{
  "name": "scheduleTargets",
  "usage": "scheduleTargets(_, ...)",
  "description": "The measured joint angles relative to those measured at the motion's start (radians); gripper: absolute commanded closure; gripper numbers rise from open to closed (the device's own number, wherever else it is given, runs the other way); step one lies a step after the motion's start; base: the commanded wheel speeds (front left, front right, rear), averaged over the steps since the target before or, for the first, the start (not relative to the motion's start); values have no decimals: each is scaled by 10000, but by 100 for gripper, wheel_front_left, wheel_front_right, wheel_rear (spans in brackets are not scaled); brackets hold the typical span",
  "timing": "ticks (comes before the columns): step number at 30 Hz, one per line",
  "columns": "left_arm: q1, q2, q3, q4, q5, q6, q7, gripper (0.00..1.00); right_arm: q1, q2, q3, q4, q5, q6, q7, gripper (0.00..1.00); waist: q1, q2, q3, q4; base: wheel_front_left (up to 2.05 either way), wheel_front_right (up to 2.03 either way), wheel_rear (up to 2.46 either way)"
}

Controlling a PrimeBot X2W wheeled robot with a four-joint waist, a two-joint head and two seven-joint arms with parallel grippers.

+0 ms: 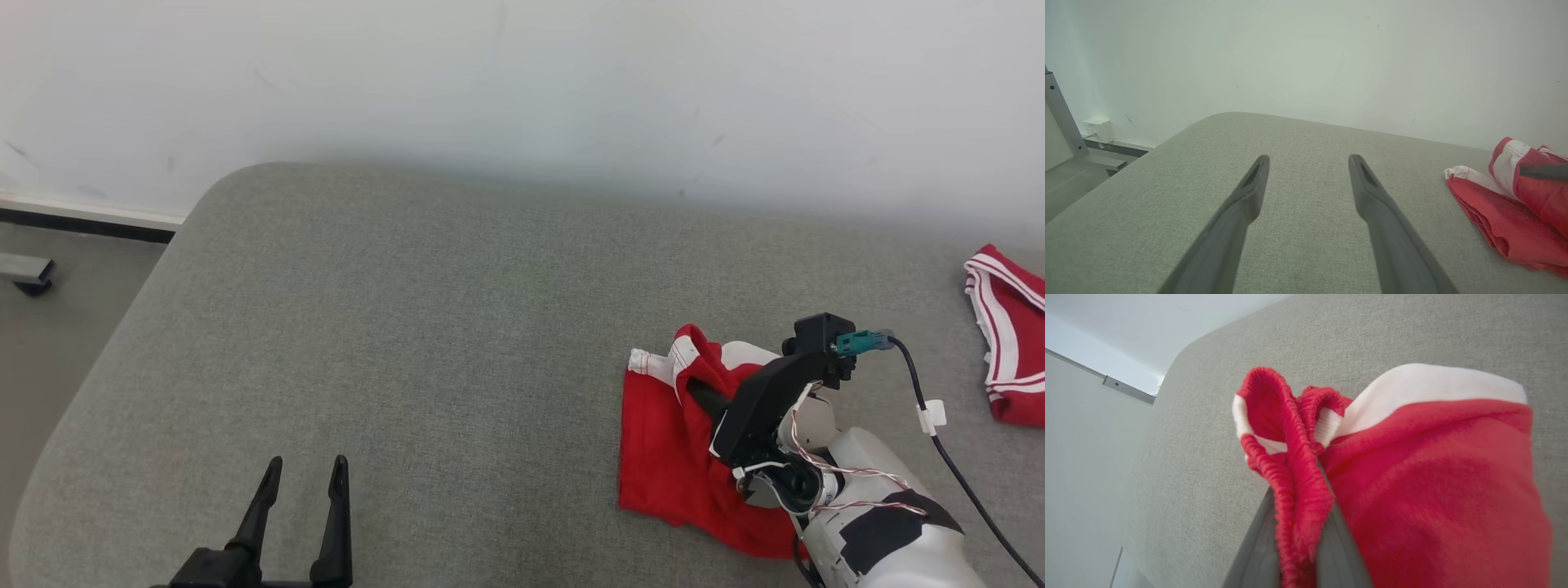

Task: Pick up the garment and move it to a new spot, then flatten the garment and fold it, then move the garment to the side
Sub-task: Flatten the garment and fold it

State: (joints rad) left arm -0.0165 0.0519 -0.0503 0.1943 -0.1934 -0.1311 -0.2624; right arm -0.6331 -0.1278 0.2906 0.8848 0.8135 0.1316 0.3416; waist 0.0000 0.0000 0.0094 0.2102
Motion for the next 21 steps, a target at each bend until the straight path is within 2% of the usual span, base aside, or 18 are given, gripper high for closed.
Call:
scheduleTargets(4,-45,-2,-58,69,-59,0,0,0,-182,190,31,568,-395,0,-349,100,1,0,116,199,0,0,0)
scheduleTargets(5,-46,-2,-71,77,-119,0,0,0,-210,209,73,675,-523,0,-460,54,1,0,138,235,0,0,0)
scheduleTargets(6,-49,-2,-79,81,-125,0,0,0,-228,222,144,715,-616,0,-564,0,1,0,156,265,0,0,0)
scheduleTargets(13,-41,-4,121,71,-90,27,0,0,-260,161,594,151,-744,0,-1329,0,0,1,134,129,0,0,0)
scheduleTargets(21,108,-6,533,-33,117,33,0,0,291,-704,719,-1519,-370,0,-2625,0,0,0,-6,-489,0,0,0)
